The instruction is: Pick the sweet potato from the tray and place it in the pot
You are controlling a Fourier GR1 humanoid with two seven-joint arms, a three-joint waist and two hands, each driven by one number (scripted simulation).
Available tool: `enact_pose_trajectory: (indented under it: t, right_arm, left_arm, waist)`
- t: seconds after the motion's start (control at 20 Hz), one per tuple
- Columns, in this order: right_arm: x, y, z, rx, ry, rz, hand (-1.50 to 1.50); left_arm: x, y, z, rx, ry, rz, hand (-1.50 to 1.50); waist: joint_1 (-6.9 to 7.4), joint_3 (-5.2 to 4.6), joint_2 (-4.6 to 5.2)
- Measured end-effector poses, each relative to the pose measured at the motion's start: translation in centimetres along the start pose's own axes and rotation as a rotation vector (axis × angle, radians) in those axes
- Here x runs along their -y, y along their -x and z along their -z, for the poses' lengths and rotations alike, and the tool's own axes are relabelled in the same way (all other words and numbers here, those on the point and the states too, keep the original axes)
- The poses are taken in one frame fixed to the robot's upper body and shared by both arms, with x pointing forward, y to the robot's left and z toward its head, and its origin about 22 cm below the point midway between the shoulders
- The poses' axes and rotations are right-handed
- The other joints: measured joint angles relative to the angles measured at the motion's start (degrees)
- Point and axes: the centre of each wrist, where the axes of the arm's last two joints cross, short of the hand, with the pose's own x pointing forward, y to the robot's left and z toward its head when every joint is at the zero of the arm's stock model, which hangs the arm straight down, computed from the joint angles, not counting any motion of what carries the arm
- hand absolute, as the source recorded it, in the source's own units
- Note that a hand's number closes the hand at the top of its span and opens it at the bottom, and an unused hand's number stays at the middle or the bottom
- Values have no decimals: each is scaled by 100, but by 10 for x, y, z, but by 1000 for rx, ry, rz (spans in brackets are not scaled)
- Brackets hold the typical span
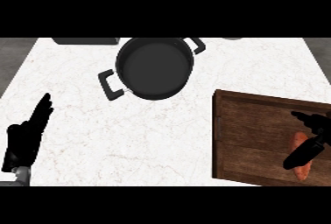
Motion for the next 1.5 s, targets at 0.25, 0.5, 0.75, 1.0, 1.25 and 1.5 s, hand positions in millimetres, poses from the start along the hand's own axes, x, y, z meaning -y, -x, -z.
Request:
enact_pose_trajectory:
  t: [0.25,0.5,0.75,1.0,1.25,1.5]
  right_arm:
    - [-8,1,15,-27,-7,-12,-150]
    - [-9,4,23,-36,-7,-10,-150]
    - [-14,11,28,-32,-28,-16,150]
    - [-14,11,30,-6,-2,-75,150]
    - [-14,7,32,5,8,-90,150]
    - [-32,-31,21,57,28,-93,150]
  left_arm:
    - [-6,7,-7,-7,0,3,0]
    - [-6,2,-7,-4,-5,7,0]
    - [-11,1,-7,-4,-9,0,0]
    - [-8,4,-7,-3,-7,5,0]
    - [-9,3,-6,-2,-4,5,0]
    - [1,1,-2,6,5,10,0]
  waist:
    - [-6,2,-3]
    - [-18,1,-4]
    - [-18,-8,-17]
    - [-30,-45,-35]
    - [-37,-47,-34]
    - [43,-41,-21]
